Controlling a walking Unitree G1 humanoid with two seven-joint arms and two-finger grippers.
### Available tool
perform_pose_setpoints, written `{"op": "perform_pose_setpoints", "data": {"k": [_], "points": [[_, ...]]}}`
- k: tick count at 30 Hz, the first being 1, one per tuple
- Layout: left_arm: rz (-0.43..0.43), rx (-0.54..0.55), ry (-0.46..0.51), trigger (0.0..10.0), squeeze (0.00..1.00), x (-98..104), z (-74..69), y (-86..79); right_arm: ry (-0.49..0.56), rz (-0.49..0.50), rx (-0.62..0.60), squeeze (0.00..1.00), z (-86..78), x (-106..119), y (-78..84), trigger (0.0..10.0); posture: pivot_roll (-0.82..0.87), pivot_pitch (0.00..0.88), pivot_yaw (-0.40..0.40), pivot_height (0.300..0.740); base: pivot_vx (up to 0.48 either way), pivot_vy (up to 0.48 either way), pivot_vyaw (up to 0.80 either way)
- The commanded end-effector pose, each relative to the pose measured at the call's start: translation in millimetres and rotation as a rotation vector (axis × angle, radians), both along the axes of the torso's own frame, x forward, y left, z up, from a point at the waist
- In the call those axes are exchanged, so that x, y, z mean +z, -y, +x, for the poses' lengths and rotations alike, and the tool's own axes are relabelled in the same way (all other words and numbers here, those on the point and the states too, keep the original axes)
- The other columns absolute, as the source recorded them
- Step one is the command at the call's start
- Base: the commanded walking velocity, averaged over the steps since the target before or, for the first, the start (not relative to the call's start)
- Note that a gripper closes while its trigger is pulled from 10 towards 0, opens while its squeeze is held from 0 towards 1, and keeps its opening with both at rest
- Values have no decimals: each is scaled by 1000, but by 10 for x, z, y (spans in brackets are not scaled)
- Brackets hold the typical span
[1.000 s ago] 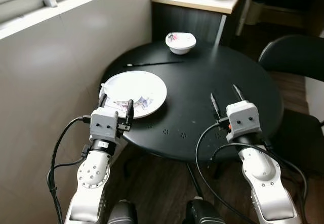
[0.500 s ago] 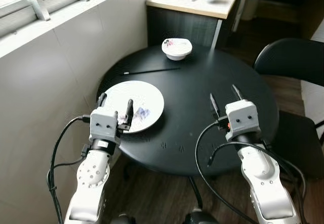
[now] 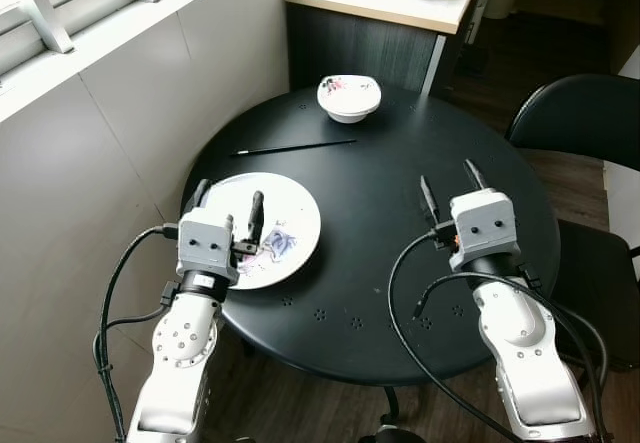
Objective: Kitchen organization
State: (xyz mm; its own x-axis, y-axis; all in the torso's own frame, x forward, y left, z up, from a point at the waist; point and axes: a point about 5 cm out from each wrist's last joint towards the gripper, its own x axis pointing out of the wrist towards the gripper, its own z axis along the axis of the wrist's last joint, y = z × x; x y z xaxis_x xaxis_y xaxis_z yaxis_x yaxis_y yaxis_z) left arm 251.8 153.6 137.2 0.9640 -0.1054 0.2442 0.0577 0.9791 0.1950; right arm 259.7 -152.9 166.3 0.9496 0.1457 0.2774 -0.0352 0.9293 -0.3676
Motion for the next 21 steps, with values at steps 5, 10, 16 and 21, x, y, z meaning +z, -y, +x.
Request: {"op": "perform_pose_setpoints", "data": {"k": [5, 10, 16, 21], "points": [[4, 15, -3, 10000, 0, -10, 5, -24, 8, -17, -20, 0, 8, 24, 34, 10000, -66, 38, -10, 740, 0, 0, 0], [3, 18, 0, 10000, 0, -7, 10, -27, 9, -16, -30, 0, 20, 29, 45, 10000, -66, 34, -8, 740, 0, 0, 0], [2, 19, 2, 10000, 0, -7, 13, -28, 8, -16, -33, 0, 19, 21, 45, 10000, -65, 29, -8, 740, 0, 0, 0], [1, 20, 3, 10000, 0, -6, 13, -31, 29, -14, -21, 0, 3, 26, 29, 10000, -65, 26, -7, 740, 0, 0, 0]]}}
